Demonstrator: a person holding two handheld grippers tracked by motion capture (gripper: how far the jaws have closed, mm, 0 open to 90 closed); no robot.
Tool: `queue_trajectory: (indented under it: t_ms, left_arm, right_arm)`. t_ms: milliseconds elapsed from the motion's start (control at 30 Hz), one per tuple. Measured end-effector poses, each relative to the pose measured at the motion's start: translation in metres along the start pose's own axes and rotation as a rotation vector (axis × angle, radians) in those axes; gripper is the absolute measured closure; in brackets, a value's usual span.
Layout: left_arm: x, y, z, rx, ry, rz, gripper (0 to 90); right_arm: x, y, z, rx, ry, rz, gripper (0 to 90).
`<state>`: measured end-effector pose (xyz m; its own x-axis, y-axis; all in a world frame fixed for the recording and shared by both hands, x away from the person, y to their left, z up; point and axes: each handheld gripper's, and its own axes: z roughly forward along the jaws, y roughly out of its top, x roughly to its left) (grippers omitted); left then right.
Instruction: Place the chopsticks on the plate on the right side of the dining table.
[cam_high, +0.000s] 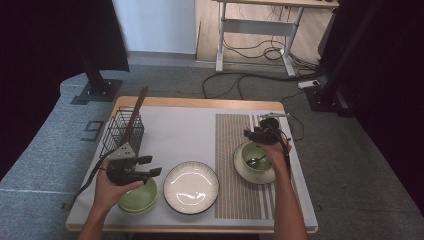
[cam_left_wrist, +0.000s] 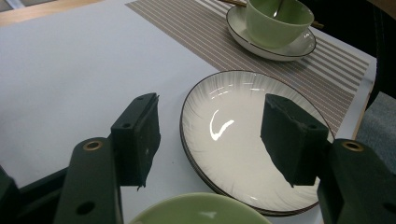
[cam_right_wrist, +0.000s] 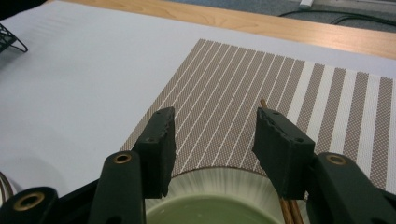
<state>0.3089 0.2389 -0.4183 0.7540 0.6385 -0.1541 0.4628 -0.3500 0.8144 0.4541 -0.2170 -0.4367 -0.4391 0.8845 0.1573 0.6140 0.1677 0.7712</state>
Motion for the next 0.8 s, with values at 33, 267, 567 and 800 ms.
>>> queue_trajectory:
  t_ms: [33,267,567,800]
  left_arm:
    - [0.0,0.0,0.0,0.0,0.002,0.0,37.4]
    - [0.0,0.0,0.0,-0.001,0.001,-0.001,37.3]
    - [-0.001,0.001,0.001,0.007,0.01,0.007,37.2]
    - [-0.001,0.0,0.0,0.006,0.017,0.006,37.1]
  right_arm:
    - [-0.001,0.001,0.001,-0.002,0.001,0.003,48.3]
    - [-0.005,0.008,0.006,0.025,-0.017,0.008,47.0]
    - [-0.01,0.008,0.019,0.04,-0.009,0.022,46.4]
    - [-0.015,0.007,0.026,0.046,-0.022,0.033,46.5]
